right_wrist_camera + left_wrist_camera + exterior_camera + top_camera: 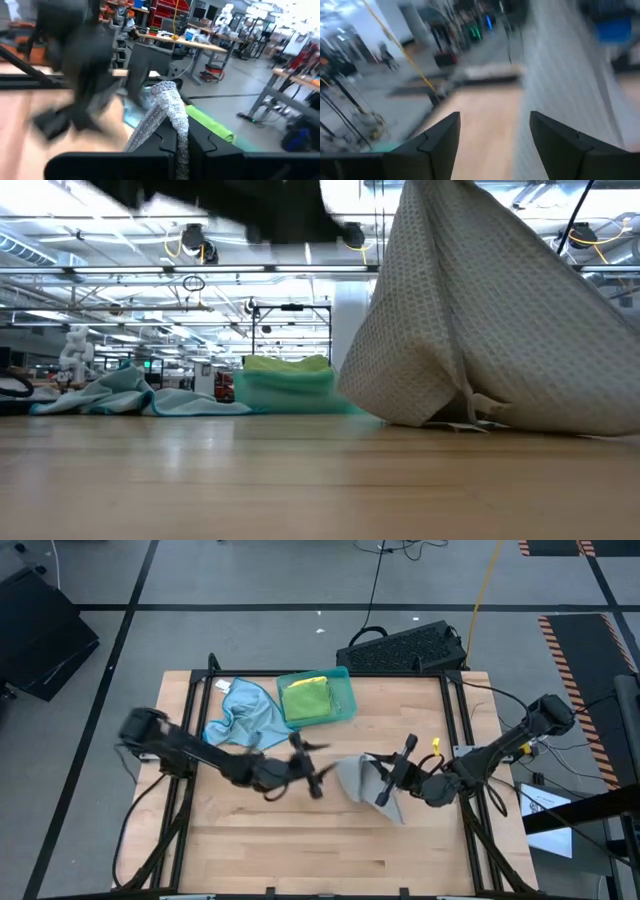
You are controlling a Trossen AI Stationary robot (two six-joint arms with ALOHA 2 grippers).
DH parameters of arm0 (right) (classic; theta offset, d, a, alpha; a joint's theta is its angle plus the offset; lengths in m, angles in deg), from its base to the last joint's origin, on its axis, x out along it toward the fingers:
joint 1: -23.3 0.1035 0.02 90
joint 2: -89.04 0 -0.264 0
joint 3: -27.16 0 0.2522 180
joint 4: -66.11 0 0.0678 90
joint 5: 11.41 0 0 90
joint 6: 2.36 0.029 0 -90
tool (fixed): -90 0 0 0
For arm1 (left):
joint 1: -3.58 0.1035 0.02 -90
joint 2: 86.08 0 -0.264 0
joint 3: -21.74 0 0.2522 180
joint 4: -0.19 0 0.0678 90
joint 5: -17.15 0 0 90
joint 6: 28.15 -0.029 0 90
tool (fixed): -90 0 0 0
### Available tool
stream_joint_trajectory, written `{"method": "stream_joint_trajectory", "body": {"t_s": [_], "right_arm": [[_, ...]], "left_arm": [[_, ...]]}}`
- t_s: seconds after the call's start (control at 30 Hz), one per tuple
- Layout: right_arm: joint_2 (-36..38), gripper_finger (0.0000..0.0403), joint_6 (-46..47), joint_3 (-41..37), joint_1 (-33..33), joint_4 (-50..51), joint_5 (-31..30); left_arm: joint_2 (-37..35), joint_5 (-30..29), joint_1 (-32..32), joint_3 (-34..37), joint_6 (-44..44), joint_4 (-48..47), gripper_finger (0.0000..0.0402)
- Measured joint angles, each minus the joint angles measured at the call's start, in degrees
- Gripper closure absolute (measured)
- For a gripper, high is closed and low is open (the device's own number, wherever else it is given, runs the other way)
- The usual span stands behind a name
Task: Fold microfiber towels
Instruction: Fold the gray microfiber cloth
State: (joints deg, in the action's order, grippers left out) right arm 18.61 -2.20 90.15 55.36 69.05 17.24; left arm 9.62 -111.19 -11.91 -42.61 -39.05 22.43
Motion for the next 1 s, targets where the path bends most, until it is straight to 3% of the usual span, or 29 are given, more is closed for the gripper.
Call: {"method": "stream_joint_trajectory", "body": {"t_s": [0.1,0.2,0.3,0.37,0.5,0.67,0.77,0.9,1.0], "right_arm": [[-0.07,0.0397,2.41,0.00,1.95,1.48,0.05],[-0.07,0.0397,4.05,0.00,2.95,2.06,-0.12],[-0.07,0.0397,5.05,0.00,2.91,2.55,-0.23],[-0.04,0.0397,5.01,0.00,2.73,2.55,-0.51],[-0.04,0.0397,4.79,0.00,2.06,2.49,-3.21],[-0.04,0.0397,5.27,0.00,0.77,2.05,-3.59],[-0.04,0.0397,6.09,0.00,-0.33,2.11,-3.58],[-0.04,0.0397,6.26,0.00,-1.66,2.12,-3.43],[-0.04,0.0397,6.28,0.00,-2.38,2.37,-3.40]], "left_arm": [[-7.78,0.71,0.50,0.20,1.65,-5.96,0.0174],[-12.03,9.82,0.84,0.34,7.93,-11.00,0.0194],[-12.79,18.47,0.11,0.12,12.72,-11.59,0.0210],[-11.02,20.44,-1.07,0.33,14.65,-12.92,0.0217],[-4.52,18.74,-3.17,0.38,16.12,-10.79,0.0221],[6.10,16.42,-4.53,-0.14,17.35,1.45,0.0222],[12.23,15.26,-5.48,-2.41,12.31,9.49,0.0220],[18.90,12.88,-6.28,-8.49,9.90,10.25,0.0182],[22.88,4.86,-6.87,-13.48,9.44,7.81,0.0129]]}}
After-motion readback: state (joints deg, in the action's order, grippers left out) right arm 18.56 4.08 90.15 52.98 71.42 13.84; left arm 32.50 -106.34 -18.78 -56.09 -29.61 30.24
